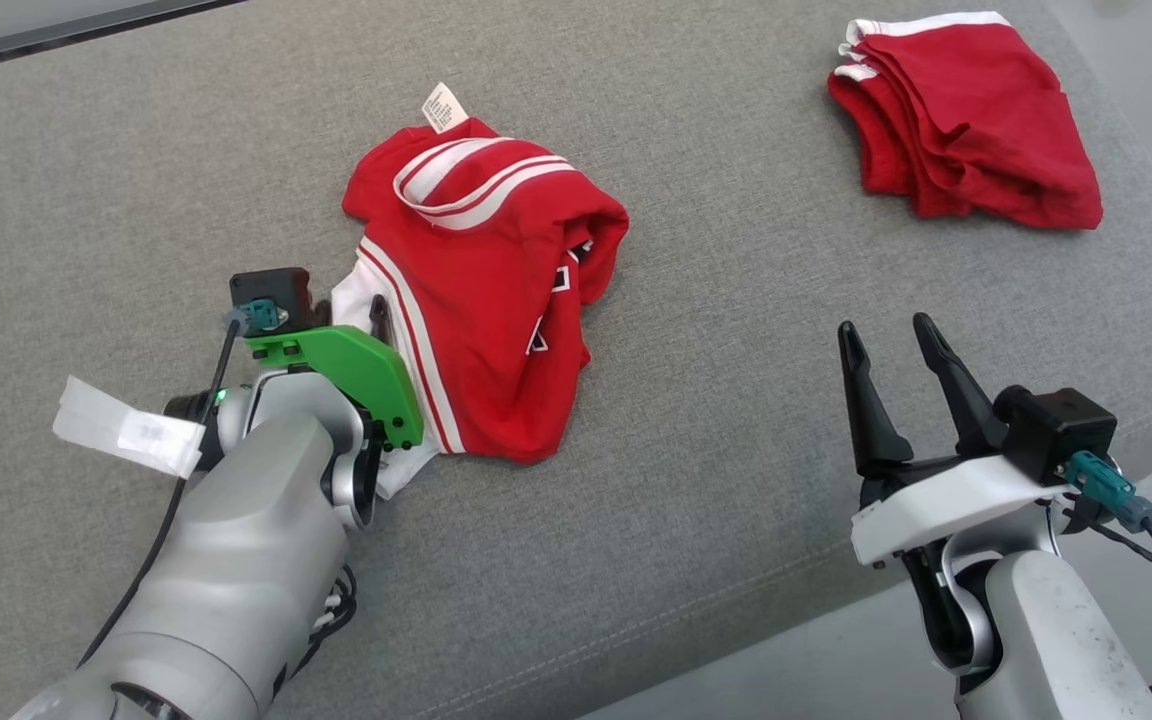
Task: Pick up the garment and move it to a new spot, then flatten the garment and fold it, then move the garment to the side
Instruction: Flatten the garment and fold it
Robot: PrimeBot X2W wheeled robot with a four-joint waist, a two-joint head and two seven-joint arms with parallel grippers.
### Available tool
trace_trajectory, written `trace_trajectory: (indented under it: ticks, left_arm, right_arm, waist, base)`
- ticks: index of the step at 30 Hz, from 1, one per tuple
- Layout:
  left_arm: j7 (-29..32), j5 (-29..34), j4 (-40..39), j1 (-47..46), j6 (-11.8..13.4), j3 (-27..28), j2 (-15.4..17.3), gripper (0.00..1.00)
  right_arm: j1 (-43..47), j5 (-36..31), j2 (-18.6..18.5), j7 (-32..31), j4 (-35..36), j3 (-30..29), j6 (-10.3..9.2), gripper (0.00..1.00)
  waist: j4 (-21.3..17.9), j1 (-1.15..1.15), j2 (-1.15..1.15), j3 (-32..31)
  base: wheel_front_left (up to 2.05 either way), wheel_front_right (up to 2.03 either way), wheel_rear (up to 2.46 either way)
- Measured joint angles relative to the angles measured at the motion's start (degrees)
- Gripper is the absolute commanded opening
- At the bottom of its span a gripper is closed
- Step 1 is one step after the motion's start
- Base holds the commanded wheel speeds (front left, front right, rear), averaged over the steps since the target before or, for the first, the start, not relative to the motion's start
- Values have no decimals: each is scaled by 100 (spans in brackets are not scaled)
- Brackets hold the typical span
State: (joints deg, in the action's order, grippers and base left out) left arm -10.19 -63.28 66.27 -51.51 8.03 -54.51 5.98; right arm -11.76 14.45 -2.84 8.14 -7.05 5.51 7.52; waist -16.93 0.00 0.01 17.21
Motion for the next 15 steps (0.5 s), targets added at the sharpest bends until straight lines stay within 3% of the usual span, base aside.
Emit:
trace_trajectory:
  ticks: [8, 15]
  left_arm:
    - [-330, -66, 79, -21, -109, 148, -148, 0]
    - [-460, -244, -248, -105, 8, 1040, 77, 0]
  right_arm:
    - [-10, -30, 1, 4, -62, -118, 0, 100]
    - [63, -122, 2, -49, -27, -309, 0, 100]
  waist:
    - [218, 0, 0, -107]
    - [595, 0, 0, -282]
  base:
    - [0, 0, 0]
    - [0, 0, 0]
